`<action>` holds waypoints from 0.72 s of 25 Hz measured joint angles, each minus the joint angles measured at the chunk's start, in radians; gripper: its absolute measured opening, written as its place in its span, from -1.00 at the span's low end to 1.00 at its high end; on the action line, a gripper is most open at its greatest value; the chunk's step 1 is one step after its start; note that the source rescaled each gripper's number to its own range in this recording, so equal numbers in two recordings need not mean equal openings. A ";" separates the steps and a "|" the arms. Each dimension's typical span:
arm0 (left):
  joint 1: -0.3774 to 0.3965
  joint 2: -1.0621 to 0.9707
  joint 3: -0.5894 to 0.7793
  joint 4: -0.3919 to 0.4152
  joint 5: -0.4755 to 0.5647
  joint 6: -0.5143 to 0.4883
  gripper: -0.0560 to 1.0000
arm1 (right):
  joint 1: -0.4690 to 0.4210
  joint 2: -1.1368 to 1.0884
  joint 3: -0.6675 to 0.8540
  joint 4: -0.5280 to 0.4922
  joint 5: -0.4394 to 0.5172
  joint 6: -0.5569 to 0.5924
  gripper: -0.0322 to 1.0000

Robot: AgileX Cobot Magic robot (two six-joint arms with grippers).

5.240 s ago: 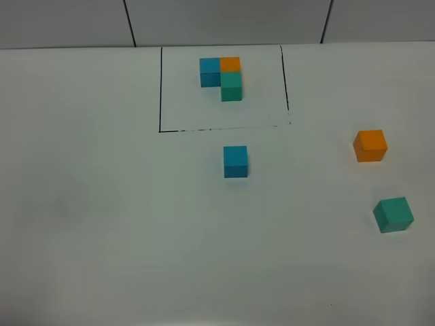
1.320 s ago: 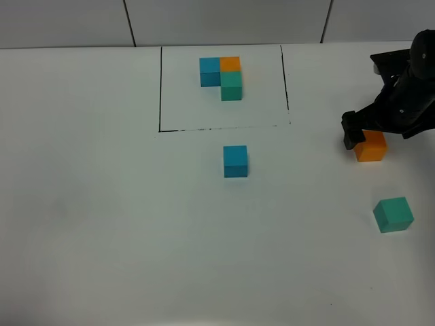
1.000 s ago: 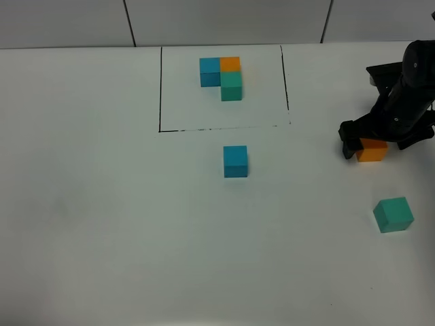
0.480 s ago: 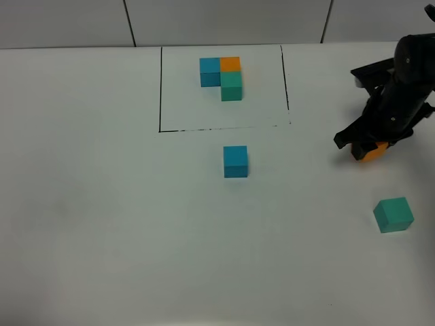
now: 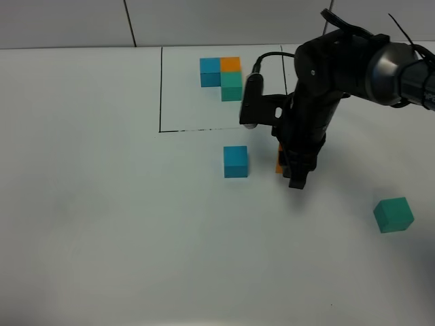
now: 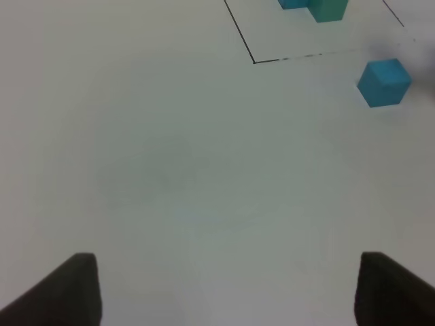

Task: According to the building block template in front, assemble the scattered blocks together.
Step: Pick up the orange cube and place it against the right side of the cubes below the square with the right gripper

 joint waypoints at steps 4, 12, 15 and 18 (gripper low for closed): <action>0.000 0.000 0.000 0.000 0.000 0.000 0.41 | 0.006 0.090 -0.098 0.000 0.045 -0.023 -0.93; 0.000 0.000 0.000 0.000 0.000 0.000 0.41 | 0.009 0.229 -0.259 0.000 0.112 -0.096 -0.93; 0.000 0.000 0.000 0.000 0.000 -0.001 0.41 | 0.009 0.253 -0.270 0.000 0.110 -0.100 -0.93; 0.000 0.000 0.000 0.000 0.000 -0.001 0.41 | 0.012 0.259 -0.272 0.014 0.097 -0.101 -0.93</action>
